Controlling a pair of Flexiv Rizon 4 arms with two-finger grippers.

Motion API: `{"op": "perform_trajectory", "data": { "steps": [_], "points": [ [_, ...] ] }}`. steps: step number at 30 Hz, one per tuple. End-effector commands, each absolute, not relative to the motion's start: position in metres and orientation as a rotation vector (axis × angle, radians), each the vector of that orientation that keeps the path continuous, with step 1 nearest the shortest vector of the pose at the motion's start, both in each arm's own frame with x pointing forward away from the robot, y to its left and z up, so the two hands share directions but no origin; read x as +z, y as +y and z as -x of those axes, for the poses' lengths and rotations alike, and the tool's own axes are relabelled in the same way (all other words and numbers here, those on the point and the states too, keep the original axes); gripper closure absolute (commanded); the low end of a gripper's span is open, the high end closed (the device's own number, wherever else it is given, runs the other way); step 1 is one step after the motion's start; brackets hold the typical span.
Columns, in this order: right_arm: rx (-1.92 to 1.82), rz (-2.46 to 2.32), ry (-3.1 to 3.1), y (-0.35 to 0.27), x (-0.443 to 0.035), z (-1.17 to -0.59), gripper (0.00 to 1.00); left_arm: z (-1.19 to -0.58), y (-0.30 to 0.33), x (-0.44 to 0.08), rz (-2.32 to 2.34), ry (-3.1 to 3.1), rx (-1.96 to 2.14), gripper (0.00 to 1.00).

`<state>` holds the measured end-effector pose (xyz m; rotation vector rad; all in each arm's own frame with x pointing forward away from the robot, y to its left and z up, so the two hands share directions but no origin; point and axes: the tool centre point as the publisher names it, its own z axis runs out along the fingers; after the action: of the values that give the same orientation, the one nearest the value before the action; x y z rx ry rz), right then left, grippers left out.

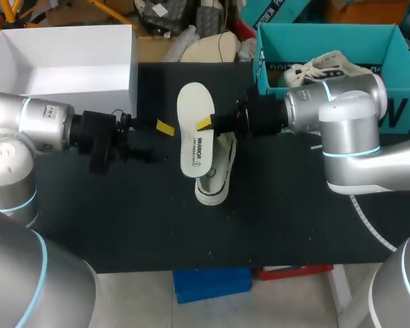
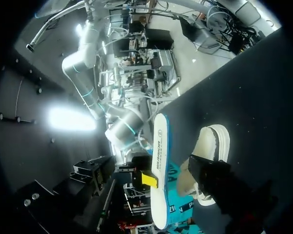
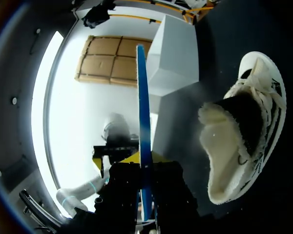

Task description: Take the shoe out of the shoebox, open the shoe tongue, remove and reinsert the insole, then place the shoe into the shoebox

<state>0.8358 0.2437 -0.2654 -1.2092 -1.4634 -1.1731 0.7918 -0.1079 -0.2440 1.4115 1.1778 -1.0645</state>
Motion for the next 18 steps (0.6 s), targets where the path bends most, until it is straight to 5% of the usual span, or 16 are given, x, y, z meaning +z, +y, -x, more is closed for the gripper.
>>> {"op": "perform_trajectory", "data": {
  "steps": [1, 10, 12, 14, 15, 16, 18],
  "points": [
    [-1.171, 1.212, -1.465, 0.244, -0.265, -0.836, 1.00, -0.798, -0.113, -0.253, -1.334, 1.110, -1.089, 0.00],
    [-1.171, 1.212, -1.465, 0.244, -0.265, -0.836, 1.00, -0.817, -0.123, -0.263, -1.276, 1.065, -1.066, 0.00],
    [-1.171, 1.212, -1.465, 0.244, -0.265, -0.836, 1.00, -0.819, -0.127, -0.263, -1.269, 1.060, -1.066, 0.20],
    [-1.171, 1.212, -1.465, 0.244, -0.265, -0.836, 1.00, -0.820, -0.131, -0.264, -1.268, 1.057, -1.063, 0.25],
    [-1.171, 1.212, -1.465, 0.244, -0.265, -0.836, 1.00, -0.821, -0.133, -0.265, -1.267, 1.054, -1.063, 0.31],
    [-1.171, 1.212, -1.465, 0.244, -0.265, -0.836, 1.00, -0.822, -0.136, -0.265, -1.264, 1.049, -1.061, 0.48],
    [-1.171, 1.212, -1.465, 0.244, -0.265, -0.836, 1.00, -0.822, -0.139, -0.263, -1.263, 1.029, -1.047, 0.56]
  ]
}}
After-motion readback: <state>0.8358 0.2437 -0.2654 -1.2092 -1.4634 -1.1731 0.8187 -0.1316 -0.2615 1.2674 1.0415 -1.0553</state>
